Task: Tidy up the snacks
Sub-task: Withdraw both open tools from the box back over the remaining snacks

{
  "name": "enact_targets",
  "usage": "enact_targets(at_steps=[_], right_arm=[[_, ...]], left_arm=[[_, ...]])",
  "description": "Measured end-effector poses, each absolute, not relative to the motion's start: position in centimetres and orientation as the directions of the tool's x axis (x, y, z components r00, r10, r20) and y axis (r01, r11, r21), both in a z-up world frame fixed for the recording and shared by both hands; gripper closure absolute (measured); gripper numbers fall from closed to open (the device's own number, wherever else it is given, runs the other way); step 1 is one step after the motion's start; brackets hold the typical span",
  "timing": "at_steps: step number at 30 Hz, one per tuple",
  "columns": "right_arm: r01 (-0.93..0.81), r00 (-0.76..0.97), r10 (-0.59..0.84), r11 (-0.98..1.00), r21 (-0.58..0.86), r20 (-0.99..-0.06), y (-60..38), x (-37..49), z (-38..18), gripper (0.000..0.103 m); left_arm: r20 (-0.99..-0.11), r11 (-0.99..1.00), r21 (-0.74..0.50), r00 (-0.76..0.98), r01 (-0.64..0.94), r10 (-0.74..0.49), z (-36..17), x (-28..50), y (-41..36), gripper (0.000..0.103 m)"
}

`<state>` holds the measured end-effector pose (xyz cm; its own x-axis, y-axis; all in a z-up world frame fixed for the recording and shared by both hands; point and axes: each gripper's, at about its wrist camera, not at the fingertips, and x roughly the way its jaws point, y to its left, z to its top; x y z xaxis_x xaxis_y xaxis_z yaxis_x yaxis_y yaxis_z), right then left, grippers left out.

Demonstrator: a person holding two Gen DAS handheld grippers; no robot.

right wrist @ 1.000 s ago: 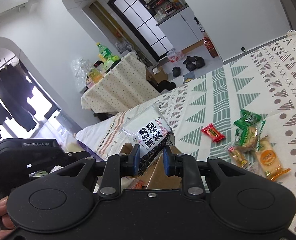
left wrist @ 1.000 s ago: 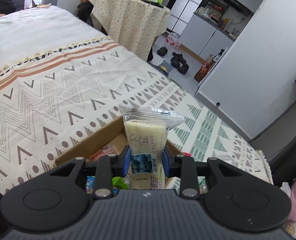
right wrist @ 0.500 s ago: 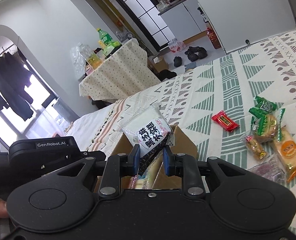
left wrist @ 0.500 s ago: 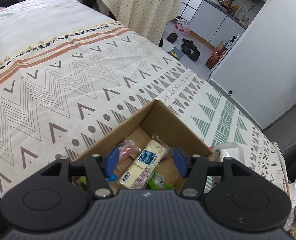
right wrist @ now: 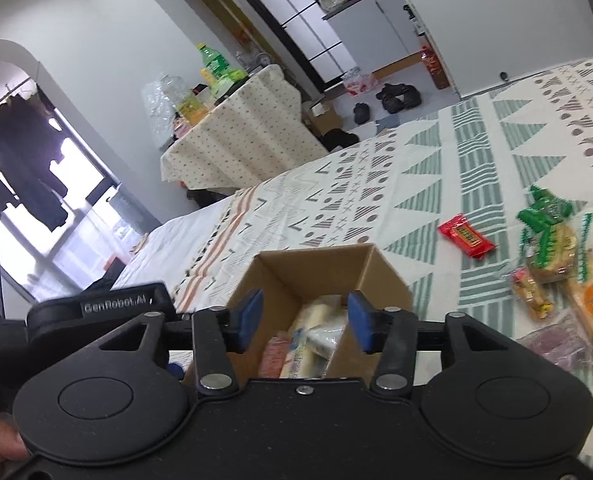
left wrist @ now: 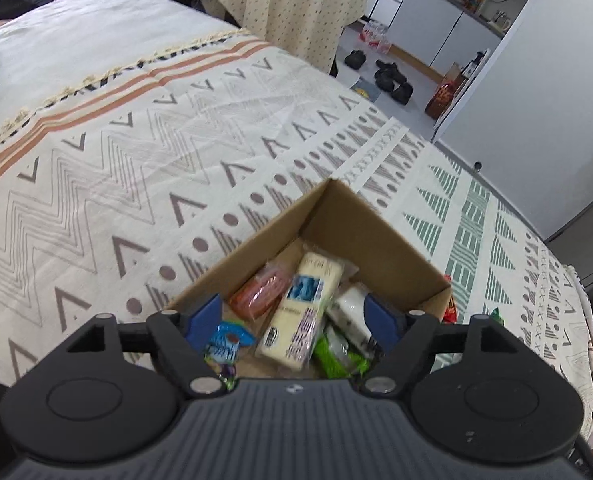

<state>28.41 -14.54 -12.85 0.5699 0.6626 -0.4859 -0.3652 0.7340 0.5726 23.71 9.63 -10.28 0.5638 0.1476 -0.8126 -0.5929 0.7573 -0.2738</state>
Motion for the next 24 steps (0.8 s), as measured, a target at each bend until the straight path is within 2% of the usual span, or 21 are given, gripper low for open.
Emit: enact_targets(at_steps=[5, 7, 10, 14, 20, 22, 24], right_arm=[[-0.308, 0.589, 0.617, 0.768, 0.561, -0.522, -16.0, 28.4, -12.4, 0.043], [-0.290, 0.600, 0.602, 0.777, 0.558, -0.526, -16.6, 28.3, -12.1, 0.034], [-0.278, 0.616, 0.587, 0.786, 0.552, -0.526, -17.4, 28.2, -11.5, 0.025], [-0.263, 0.627, 0.574, 0.792, 0.550, -0.526, -18.5, 28.1, -10.9, 0.019], [-0.237, 0.645, 0.530, 0.823, 0.516, -0.550, -20.4, 28.1, -10.1, 0.014], [-0.230, 0.651, 0.529, 0.821, 0.523, -0.544, -21.2, 28.1, -9.9, 0.006], [-0.226, 0.659, 0.527, 0.819, 0.527, -0.537, -21.9, 28.0, -9.6, 0.004]], left_arm=[[-0.818, 0.771, -0.238, 0.550, -0.590, 0.168, -9.7, 23.2, 8.6, 0.018], [-0.816, 0.775, -0.236, 0.553, -0.586, 0.170, -9.3, 23.1, 8.1, 0.017], [-0.810, 0.780, -0.238, 0.561, -0.579, 0.170, -8.8, 23.0, 7.3, 0.009], [-0.793, 0.778, -0.252, 0.584, -0.576, 0.175, -8.1, 22.7, 6.3, 0.000], [-0.762, 0.798, -0.262, 0.623, -0.543, 0.174, -7.0, 22.5, 4.5, 0.000], [-0.754, 0.801, -0.265, 0.633, -0.536, 0.174, -6.8, 22.4, 4.1, 0.000], [-0.749, 0.803, -0.265, 0.638, -0.534, 0.177, -6.6, 22.4, 3.6, 0.000]])
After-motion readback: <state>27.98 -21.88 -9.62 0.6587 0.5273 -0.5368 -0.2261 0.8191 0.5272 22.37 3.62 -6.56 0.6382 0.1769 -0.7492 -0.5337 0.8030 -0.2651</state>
